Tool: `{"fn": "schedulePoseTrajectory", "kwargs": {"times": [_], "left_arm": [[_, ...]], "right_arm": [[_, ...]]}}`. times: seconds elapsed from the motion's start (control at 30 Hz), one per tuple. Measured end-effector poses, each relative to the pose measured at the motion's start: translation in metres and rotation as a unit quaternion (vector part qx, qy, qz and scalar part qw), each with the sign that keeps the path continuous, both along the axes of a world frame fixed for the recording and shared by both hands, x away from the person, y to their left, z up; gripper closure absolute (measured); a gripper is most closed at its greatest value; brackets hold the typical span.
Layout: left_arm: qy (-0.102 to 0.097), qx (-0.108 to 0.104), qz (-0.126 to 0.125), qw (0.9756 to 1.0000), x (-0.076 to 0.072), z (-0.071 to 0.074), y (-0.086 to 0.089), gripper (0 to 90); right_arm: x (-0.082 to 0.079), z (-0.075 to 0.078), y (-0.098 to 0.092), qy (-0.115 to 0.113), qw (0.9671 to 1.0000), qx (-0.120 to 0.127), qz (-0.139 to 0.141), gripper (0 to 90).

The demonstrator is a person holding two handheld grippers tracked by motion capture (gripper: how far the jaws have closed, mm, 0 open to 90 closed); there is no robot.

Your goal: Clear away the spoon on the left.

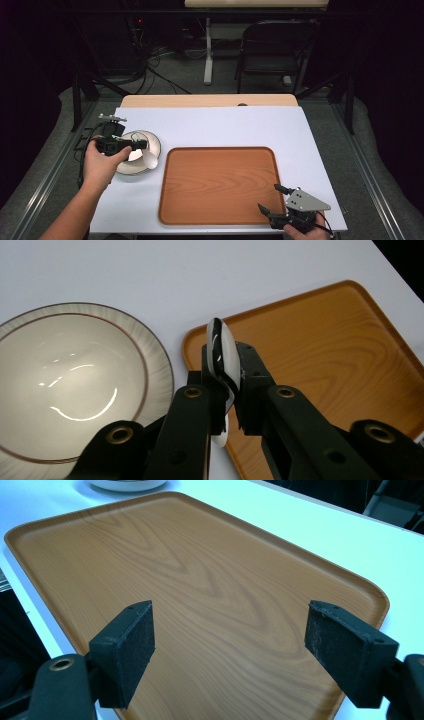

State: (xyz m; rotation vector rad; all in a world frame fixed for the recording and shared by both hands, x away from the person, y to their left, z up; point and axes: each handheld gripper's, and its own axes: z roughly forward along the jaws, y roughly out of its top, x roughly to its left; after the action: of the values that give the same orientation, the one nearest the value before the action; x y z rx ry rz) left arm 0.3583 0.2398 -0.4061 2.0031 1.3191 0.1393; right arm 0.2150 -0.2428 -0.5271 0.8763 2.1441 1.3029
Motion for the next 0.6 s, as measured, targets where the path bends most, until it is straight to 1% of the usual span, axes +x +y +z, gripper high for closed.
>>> {"fn": "schedulePoseTrajectory", "kwargs": {"times": [0.17, 0.3, 0.47, 0.6], "left_arm": [[0.01, 0.002, -0.026, 0.9996, -0.002, -0.001, -0.013, 84.5], [0.019, 0.007, -0.048, 0.9987, -0.004, -0.001, -0.024, 84.5], [0.029, 0.016, -0.075, 0.9966, -0.006, -0.002, -0.036, 84.5], [0.036, 0.019, -0.09, 0.9951, -0.006, -0.004, -0.045, 84.5]], "right_arm": [[0.0, 0.0, 0.0, -0.003, 1.0, 0.001, 0.002, 20.0], [0.0, 0.0, 0.0, -0.003, 1.0, 0.003, 0.002, 20.0], [0.0, 0.0, 0.0, -0.002, 1.0, 0.002, 0.002, 20.0], [0.0, 0.0, 0.0, -0.001, 1.0, 0.003, 0.002, 20.0]]}}
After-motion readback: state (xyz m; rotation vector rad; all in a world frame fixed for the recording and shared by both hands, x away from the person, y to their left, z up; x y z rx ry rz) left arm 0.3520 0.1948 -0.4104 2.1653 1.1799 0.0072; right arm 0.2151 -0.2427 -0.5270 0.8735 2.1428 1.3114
